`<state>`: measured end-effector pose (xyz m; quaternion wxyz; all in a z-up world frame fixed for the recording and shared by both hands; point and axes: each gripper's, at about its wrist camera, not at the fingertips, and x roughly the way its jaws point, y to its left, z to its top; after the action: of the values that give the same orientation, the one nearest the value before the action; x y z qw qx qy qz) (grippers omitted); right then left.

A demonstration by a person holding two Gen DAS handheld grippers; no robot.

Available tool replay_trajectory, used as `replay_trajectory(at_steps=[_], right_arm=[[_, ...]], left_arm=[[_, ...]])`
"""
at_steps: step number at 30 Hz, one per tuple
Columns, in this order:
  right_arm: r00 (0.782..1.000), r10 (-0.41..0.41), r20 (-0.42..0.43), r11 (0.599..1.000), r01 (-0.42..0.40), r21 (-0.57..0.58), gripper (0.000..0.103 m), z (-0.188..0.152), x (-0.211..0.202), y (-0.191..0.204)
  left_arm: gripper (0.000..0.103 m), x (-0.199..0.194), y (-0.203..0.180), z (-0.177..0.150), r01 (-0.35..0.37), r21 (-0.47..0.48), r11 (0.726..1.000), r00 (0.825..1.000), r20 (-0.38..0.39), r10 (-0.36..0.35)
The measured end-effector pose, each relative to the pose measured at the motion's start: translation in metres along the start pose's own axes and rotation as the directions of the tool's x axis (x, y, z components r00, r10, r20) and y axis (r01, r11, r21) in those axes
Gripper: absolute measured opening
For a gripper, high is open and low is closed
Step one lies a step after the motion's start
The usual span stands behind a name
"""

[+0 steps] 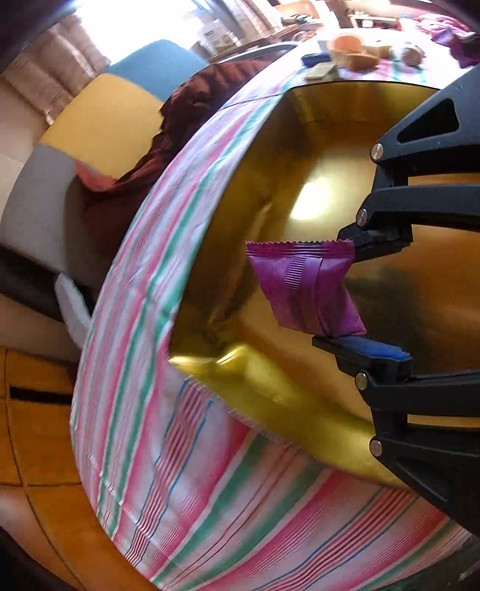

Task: Organize objects
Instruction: 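Carry both purple packets over the gold tray and open both tools to drop them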

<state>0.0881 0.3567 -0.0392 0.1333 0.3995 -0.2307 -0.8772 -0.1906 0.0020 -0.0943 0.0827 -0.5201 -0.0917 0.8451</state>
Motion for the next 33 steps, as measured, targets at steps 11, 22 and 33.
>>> replay_trajectory(at_steps=[11,22,33], right_arm=[[0.992,0.066,-0.105,0.988,-0.080,-0.135,0.039,0.008,0.055,0.071],[0.966,0.025,-0.258,0.987,-0.065,-0.149,0.039,0.055,0.156,0.119],[0.930,-0.094,-0.354,0.994,0.067,-0.087,0.039,0.100,0.258,0.130]], left_arm=[[0.046,-0.046,0.029,-0.012,0.066,-0.136,0.988,0.987,0.157,-0.044],[0.046,-0.090,0.028,-0.082,0.124,-0.220,0.968,0.962,0.264,-0.063],[0.046,-0.104,0.048,-0.099,0.114,-0.304,0.946,0.960,0.280,-0.026]])
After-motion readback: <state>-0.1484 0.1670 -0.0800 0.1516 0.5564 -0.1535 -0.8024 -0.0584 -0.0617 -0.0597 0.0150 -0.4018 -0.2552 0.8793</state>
